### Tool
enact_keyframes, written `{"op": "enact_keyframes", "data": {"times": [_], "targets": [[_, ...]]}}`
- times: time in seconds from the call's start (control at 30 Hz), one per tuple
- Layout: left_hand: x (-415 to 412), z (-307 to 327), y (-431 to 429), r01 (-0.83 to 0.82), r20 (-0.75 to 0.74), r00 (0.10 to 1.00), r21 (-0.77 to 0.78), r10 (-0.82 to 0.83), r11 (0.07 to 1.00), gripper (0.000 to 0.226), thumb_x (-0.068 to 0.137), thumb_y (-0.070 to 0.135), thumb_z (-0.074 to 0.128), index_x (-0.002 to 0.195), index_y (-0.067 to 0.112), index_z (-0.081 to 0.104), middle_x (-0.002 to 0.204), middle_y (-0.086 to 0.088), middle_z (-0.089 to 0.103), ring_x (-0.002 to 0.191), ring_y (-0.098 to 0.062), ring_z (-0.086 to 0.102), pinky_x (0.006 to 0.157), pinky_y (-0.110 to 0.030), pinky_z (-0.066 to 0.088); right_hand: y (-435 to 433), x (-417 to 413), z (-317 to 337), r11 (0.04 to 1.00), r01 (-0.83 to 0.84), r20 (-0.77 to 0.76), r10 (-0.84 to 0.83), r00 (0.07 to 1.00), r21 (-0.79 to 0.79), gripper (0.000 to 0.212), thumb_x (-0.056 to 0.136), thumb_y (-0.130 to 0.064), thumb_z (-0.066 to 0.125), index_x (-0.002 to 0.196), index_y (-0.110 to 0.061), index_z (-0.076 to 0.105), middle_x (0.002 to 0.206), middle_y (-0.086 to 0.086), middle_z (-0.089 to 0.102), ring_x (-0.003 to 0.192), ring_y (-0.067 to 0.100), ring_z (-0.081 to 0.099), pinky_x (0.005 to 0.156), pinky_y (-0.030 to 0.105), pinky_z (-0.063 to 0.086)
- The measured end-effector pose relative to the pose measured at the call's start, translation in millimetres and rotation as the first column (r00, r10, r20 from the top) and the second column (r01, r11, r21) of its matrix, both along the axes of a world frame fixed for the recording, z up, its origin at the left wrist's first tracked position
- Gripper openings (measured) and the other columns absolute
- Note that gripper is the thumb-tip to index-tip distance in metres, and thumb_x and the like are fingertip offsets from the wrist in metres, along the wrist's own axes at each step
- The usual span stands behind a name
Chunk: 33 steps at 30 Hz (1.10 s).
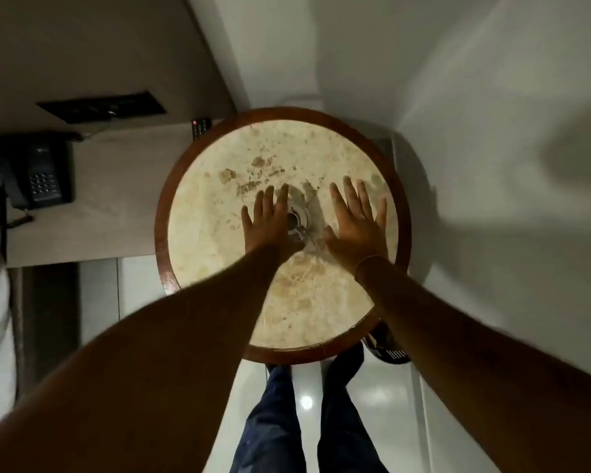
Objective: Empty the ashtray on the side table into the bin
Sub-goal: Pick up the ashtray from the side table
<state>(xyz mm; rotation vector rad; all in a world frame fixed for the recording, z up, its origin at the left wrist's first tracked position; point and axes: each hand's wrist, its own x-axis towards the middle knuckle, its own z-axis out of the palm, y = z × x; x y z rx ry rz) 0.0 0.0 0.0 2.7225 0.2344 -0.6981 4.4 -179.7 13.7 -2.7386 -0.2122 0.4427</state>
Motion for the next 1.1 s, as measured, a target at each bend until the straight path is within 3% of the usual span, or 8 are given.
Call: {"op": "enact_keyframes", "data": {"times": [0.17,0.33,0.53,0.7,0.77,0.83,0.97,1.1], "targets": [[16,-16,-7,0.071,-0.069,0.995,0.027,-0.069,0.997,0.126,0.079,0.05,0.09,0.172,0.034,0.006,0.18,-0.005,0.01,0.167,-0.034,0.009,0.126,-0.075,0.02,-3,1,-19,0.998,-0.013,0.007,0.013,1.0,-0.06,0.076,0.1,-0.037,0.055,0.169,-0.022,0.025,0.18,0.009,0.015,0.166,0.029,0.007,0.127,0.065,-0.001],[10,-16,-16,0.114,-0.073,0.991,0.041,-0.111,0.993,0.112,0.077,0.044,0.091,0.167,0.029,0.026,0.17,-0.005,0.028,0.154,-0.034,0.031,0.112,-0.064,0.047,-4,0,-25,0.997,-0.003,-0.011,0.003,1.0,-0.074,0.077,0.1,-0.036,0.055,0.169,-0.023,0.026,0.18,0.009,0.015,0.166,0.029,0.007,0.128,0.066,0.001],[8,5,-18,0.093,-0.018,0.996,0.031,-0.092,0.995,0.106,0.079,0.037,0.089,0.166,0.02,0.031,0.164,-0.009,0.036,0.148,-0.037,0.036,0.108,-0.055,0.053,-2,-5,-10,0.997,0.052,-0.006,-0.052,0.999,-0.051,0.073,0.098,-0.041,0.044,0.168,-0.024,0.03,0.179,0.007,0.018,0.166,0.026,0.008,0.126,0.068,-0.003],[26,85,-18,0.085,0.079,0.993,-0.014,-0.084,0.996,0.109,0.077,0.039,0.088,0.167,0.02,0.03,0.165,-0.007,0.036,0.15,-0.037,0.035,0.109,-0.052,0.052,8,4,50,0.944,0.308,-0.103,-0.297,0.949,0.114,0.057,0.108,-0.043,0.05,0.161,-0.026,0.042,0.171,0.002,0.04,0.161,0.023,0.026,0.126,0.064,-0.006],[36,129,-19,0.095,0.13,0.988,-0.054,-0.087,0.994,0.11,0.077,0.041,0.089,0.167,0.02,0.031,0.166,-0.006,0.038,0.15,-0.036,0.036,0.11,-0.05,0.052,13,13,91,0.814,0.479,-0.254,-0.413,0.875,0.328,0.048,0.11,-0.043,0.05,0.153,-0.021,0.054,0.158,0.005,0.057,0.151,0.027,0.046,0.127,0.056,0.02],[47,183,-20,0.13,0.187,0.976,-0.107,-0.109,0.986,0.11,0.075,0.043,0.089,0.167,0.021,0.033,0.164,-0.005,0.04,0.148,-0.034,0.038,0.111,-0.047,0.052,19,25,144,0.534,0.667,-0.486,-0.457,0.745,0.52,0.045,0.112,-0.044,0.048,0.144,-0.016,0.063,0.146,0.009,0.066,0.137,0.031,0.059,0.113,0.045,0.044],[65,296,-19,0.259,0.306,0.928,-0.122,-0.212,0.958,0.111,0.072,0.05,0.089,0.166,0.024,0.036,0.163,-0.003,0.043,0.146,-0.032,0.044,0.116,-0.043,0.046,19,35,241,0.041,0.842,-0.825,-0.181,0.535,0.537,0.062,0.108,-0.065,0.037,0.139,-0.021,0.068,0.135,0.009,0.073,0.124,0.028,0.068,0.109,0.05,0.052],[66,396,-13,0.383,0.322,0.886,-0.104,-0.333,0.918,0.108,0.072,0.053,0.087,0.164,0.028,0.038,0.159,0.001,0.048,0.14,-0.027,0.051,0.113,-0.043,0.051,20,44,317,-0.264,0.82,-0.829,0.108,0.548,0.508,0.071,0.099,-0.075,0.049,0.135,-0.018,0.072,0.137,0.02,0.073,0.122,0.037,0.074,0.101,0.053,0.059]]}}
